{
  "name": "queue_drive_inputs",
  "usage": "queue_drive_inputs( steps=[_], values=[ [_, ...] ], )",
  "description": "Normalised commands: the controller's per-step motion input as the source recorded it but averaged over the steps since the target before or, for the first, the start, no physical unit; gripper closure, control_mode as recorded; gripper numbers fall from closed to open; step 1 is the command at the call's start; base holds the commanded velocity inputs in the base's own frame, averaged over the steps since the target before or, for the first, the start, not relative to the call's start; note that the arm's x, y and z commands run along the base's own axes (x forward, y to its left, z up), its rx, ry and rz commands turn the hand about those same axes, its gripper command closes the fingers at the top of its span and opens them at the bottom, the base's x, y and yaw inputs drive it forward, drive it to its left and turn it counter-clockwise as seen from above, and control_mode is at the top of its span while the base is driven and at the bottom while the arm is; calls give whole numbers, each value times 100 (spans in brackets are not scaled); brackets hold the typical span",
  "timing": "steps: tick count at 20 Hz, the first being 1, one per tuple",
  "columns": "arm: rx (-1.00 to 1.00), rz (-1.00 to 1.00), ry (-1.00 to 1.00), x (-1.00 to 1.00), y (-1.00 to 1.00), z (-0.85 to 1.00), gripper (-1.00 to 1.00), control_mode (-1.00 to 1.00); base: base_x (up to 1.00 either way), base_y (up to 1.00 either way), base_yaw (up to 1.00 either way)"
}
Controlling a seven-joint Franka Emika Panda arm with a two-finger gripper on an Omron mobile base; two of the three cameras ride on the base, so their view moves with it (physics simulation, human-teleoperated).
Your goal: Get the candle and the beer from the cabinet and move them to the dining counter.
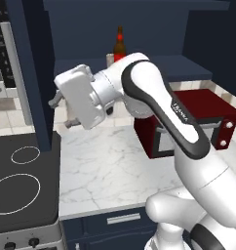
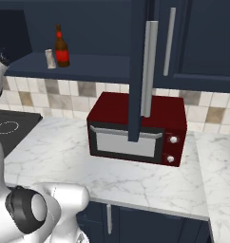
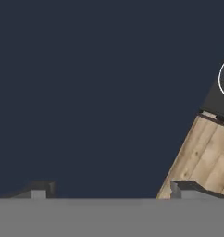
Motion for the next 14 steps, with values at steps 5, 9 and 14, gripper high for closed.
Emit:
queue_drive_inputs(
  steps=[5,9,14],
  values=[
    [-20,-8,-31,-12,-40,0,-100,-100,0,0,0],
    [-14,-12,-26,0,-55,0,-100,-100,0,0,0],
    [-12,-11,-26,0,-63,0,-100,-100,0,0,0]
  ],
)
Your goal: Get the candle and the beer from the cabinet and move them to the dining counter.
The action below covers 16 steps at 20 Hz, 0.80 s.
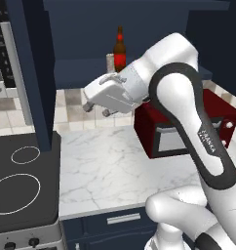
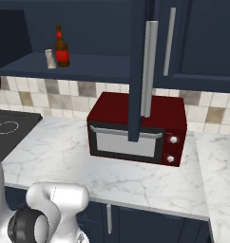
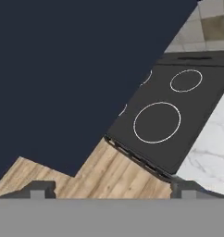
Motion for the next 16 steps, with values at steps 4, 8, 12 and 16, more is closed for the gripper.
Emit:
queue_drive_inputs(
  steps=[4,8,12,16],
  values=[
    [-11,-11,-27,0,-65,0,-100,-100,0,0,0],
    [-11,-12,-29,0,-64,0,-100,-100,0,0,0],
    [-10,-13,-33,0,-57,0,-100,-100,0,0,0],
    [-10,-15,-33,0,-45,1,-100,-100,0,0,0]
  ],
)
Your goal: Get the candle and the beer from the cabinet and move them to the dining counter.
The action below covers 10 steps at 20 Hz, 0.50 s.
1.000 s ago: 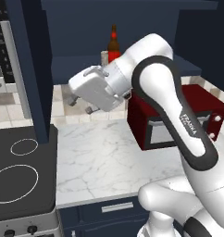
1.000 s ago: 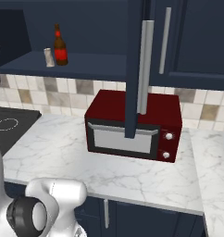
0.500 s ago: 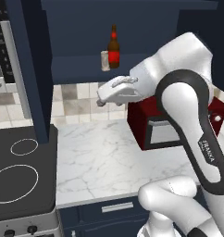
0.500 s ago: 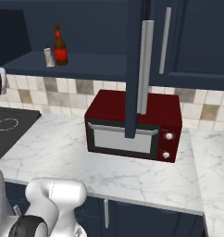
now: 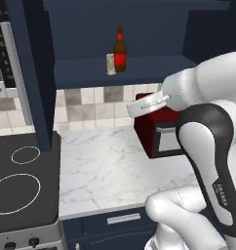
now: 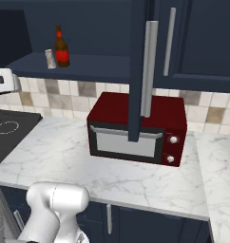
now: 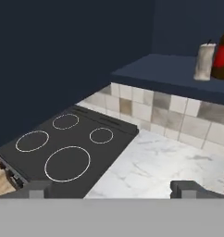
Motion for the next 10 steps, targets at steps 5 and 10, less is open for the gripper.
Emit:
queue_drive_inputs(
  steps=[5,10],
  values=[
    [-8,-18,-26,2,-32,19,-100,-100,0,0,0],
    [-4,-19,-22,11,-27,25,-100,-100,0,0,0]
  ],
)
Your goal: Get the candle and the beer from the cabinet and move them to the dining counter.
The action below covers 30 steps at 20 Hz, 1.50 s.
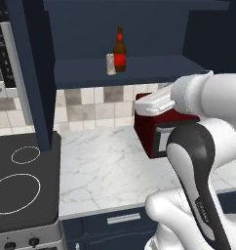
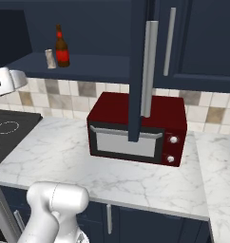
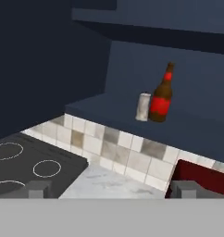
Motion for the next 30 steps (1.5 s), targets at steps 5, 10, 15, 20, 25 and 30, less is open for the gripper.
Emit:
queue_drive_inputs(
  steps=[5,10,15,20,25,30],
  values=[
    [0,-19,-13,17,-33,33,-100,-100,0,0,0],
    [0,-17,-10,20,-33,39,-100,-100,0,0,0],
    [1,-14,-6,25,-16,33,-100,-100,0,0,0],
    [2,-7,0,16,-2,2,-100,-100,0,0,0],
    [1,-1,-3,18,0,0,-100,-100,0,0,0],
    [1,5,-11,17,0,0,-100,-100,0,0,0]
  ],
)
